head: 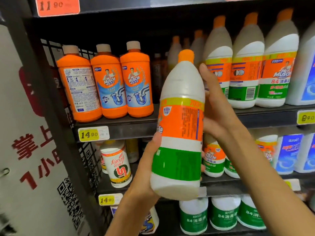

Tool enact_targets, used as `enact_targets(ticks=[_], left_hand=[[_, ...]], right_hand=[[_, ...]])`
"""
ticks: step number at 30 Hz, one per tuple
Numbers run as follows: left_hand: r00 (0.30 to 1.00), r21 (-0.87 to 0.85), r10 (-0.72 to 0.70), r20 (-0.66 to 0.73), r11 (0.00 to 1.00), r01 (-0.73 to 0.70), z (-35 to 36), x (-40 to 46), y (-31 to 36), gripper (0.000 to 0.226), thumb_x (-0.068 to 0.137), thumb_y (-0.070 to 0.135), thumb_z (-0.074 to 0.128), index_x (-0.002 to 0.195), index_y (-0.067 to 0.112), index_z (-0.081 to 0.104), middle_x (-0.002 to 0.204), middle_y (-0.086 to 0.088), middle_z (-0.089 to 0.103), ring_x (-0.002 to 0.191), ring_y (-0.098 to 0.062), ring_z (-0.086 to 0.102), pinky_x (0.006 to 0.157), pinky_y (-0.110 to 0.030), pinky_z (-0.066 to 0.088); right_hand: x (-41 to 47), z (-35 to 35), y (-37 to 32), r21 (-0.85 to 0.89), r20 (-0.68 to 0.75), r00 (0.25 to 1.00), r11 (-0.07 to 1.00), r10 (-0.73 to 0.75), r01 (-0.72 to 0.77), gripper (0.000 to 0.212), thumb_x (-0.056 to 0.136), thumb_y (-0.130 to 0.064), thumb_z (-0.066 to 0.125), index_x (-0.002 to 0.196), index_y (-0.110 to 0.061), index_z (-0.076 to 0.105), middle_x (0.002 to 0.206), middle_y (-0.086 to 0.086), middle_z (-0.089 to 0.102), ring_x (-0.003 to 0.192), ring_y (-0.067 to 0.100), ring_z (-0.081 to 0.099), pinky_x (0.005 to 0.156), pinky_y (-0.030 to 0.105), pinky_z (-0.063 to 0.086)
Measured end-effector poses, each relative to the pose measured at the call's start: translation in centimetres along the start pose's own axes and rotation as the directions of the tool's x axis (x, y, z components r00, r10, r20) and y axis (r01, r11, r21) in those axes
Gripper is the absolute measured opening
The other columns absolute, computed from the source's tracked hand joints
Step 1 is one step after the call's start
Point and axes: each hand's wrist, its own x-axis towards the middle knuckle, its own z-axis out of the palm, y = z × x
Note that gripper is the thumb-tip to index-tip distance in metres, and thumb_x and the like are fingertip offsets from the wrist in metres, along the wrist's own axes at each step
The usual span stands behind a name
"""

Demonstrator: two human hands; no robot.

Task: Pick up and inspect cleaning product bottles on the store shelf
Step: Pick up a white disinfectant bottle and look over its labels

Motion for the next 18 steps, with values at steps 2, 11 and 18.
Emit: enact_targets(ticks=[2, 11, 18], left_hand=[[0.996, -0.007, -0.003, 0.091, 1.0, 0.004, -0.1, -0.5, -0.7, 0.077, 0.047, 0.062, 0.084, 0.111, 0.02, 0.071, 0.102, -0.01, 0.073, 0.088, -0.026, 0.071, 0.072, -0.037, 0.056], [0.965, 0.434, 0.205, -0.161, 0.894, -0.117, -0.9, -1.6, -2.0, 0.065, 0.055, 0.077, 0.064, 0.108, 0.039, 0.067, 0.113, 0.007, 0.071, 0.107, -0.013, 0.065, 0.088, -0.03, 0.054], [0.995, 0.092, 0.089, -0.053, 0.992, -0.084, -0.4, -2.5, -2.0, 0.064, 0.059, 0.062, 0.075, 0.108, 0.022, 0.071, 0.108, -0.011, 0.072, 0.093, -0.028, 0.07, 0.074, -0.037, 0.056]], right_hand=[[-0.1, 0.2, 0.6, 0.124, 0.047, 0.997, 0.99, 0.063, -0.068, 0.064, 0.081, -0.047, 0.055, 0.131, -0.008, 0.05, 0.118, 0.015, 0.055, 0.12, 0.028, 0.051, 0.098, 0.045, 0.045], [-1.2, 0.2, 1.3, -0.304, -0.145, 0.981, 0.949, -0.13, 0.081, 0.028, 0.085, -0.04, 0.065, 0.061, -0.03, 0.076, 0.078, 0.0, 0.075, 0.077, 0.016, 0.072, 0.068, 0.032, 0.058], [-1.5, -0.5, 0.2, -0.15, -0.041, 0.997, 0.987, -0.065, 0.058, 0.031, 0.087, -0.041, 0.058, 0.095, -0.016, 0.074, 0.093, 0.004, 0.074, 0.09, 0.018, 0.07, 0.071, 0.032, 0.057]])
